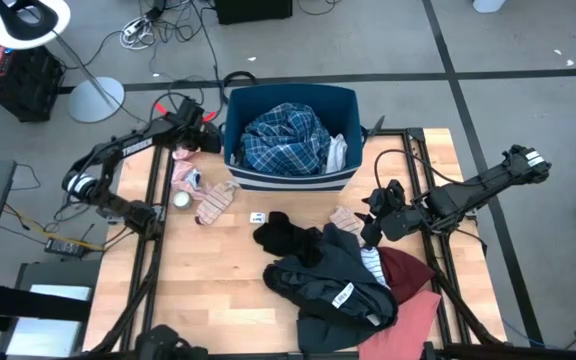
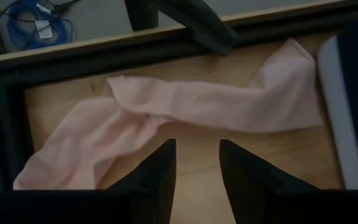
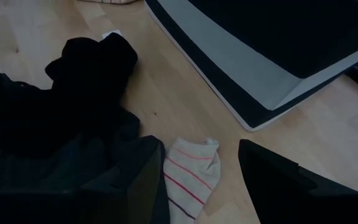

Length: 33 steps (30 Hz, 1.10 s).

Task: Sort clothes
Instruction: Put the pink sock into the laundry organizer

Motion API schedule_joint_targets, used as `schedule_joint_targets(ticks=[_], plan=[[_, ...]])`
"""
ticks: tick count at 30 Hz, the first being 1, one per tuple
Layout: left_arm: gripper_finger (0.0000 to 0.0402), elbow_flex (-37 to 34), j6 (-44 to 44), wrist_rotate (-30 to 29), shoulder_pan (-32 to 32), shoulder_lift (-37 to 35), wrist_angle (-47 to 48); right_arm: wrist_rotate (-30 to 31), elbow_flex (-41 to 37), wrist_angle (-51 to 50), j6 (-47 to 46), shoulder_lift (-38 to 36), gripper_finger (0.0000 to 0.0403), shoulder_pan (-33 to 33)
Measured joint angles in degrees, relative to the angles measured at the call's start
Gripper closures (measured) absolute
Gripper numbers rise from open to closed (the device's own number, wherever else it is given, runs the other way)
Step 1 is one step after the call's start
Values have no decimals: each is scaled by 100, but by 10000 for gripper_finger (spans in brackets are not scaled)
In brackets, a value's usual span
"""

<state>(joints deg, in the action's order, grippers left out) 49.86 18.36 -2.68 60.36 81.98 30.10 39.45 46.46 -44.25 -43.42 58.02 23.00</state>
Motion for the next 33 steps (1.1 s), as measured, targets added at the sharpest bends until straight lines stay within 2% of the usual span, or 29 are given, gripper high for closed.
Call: schedule_joint_targets(ticks=[12, 20, 23, 27, 29, 33], plan=[[273, 3, -9, 155, 198, 911, -942, 21, 0, -9, 13, 0, 186, -37], [275, 7, -9, 205, 278, 1466, -1146, 20, 0, -13, 48, -1, 186, -76], [304, 36, -27, 295, 301, 1558, -1110, 19, 0, -13, 52, -2, 186, -126], [384, 84, -238, 869, 340, 1553, -991, 19, 0, -13, 52, 0, 186, -153], [391, 136, -273, 1171, 353, 1474, -678, 17, 0, -14, 51, 0, 186, -153], [398, 366, -355, 1200, 334, 1100, -61, 15, 0, -13, 17, -1, 186, -151]])
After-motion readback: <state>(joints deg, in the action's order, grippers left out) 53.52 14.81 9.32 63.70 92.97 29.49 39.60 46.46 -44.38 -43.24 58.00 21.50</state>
